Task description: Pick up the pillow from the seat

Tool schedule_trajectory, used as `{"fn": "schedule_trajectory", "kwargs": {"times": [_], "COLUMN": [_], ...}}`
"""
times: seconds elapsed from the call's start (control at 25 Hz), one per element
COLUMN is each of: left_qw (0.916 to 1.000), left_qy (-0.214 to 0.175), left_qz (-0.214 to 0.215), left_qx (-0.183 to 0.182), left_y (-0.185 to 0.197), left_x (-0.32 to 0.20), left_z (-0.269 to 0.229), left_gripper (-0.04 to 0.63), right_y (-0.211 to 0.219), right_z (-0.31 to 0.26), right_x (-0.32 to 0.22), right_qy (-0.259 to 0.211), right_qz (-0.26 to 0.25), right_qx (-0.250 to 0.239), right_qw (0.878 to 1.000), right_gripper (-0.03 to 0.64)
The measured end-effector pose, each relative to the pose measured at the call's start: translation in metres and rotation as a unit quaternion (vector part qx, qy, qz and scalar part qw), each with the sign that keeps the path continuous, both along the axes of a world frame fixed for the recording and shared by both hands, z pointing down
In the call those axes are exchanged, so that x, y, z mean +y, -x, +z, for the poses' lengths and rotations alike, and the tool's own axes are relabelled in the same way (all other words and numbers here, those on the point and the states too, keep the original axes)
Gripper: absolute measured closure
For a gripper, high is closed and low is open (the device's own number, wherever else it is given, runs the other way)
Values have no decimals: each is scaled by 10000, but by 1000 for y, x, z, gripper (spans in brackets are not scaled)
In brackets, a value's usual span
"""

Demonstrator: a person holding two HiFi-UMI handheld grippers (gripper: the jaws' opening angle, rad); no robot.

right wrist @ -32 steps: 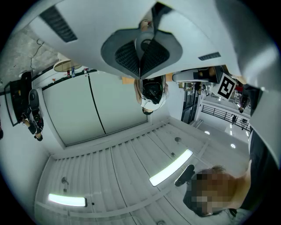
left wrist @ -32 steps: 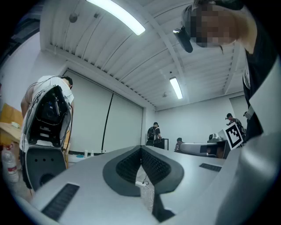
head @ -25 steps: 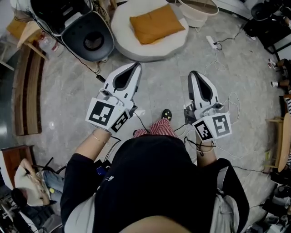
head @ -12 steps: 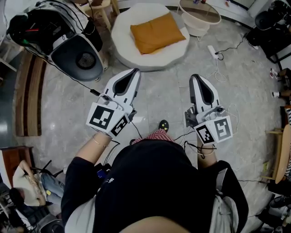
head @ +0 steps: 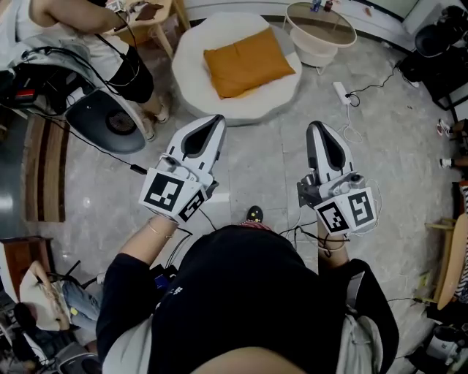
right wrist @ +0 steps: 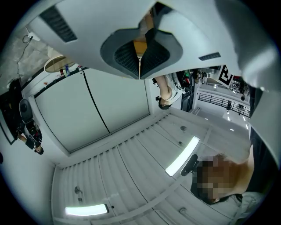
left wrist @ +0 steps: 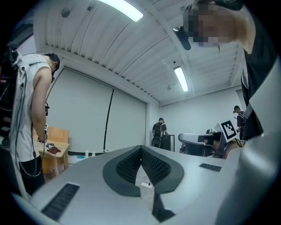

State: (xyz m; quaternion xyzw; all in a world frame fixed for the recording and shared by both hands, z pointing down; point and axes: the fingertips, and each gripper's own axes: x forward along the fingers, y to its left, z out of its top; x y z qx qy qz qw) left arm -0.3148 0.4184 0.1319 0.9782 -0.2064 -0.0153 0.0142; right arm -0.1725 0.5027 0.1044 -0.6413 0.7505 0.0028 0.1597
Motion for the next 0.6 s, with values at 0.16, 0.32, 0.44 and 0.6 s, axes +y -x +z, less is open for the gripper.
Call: {"fn": "schedule_trajectory", "kwargs": {"times": [0.16, 0.32, 0.44, 0.6], "left_qw": [10000, 9999, 9998, 9995], "left_qy": [-14, -14, -9, 119], "left_qz": [-44, 12, 6, -54], "left_qx": [-11, -152, -194, -274], "left_y": [-31, -55, -66, -69], "left_x": [-12, -14, -14, -13], "left_z": [-1, 1, 0, 0], "left_gripper": [586, 586, 586, 586], "right_y": [-28, -46, -60, -73], "right_z": [6, 8, 10, 10], "right_x": [-11, -16, -15, -16], "right_qy": [55, 47, 25, 26], "right_qz": [-83, -122, -148, -165], "right_qx": [4, -17, -76, -220], "right_qw": [10000, 9999, 9999, 9996], "right_gripper": [594, 594, 594, 594]}}
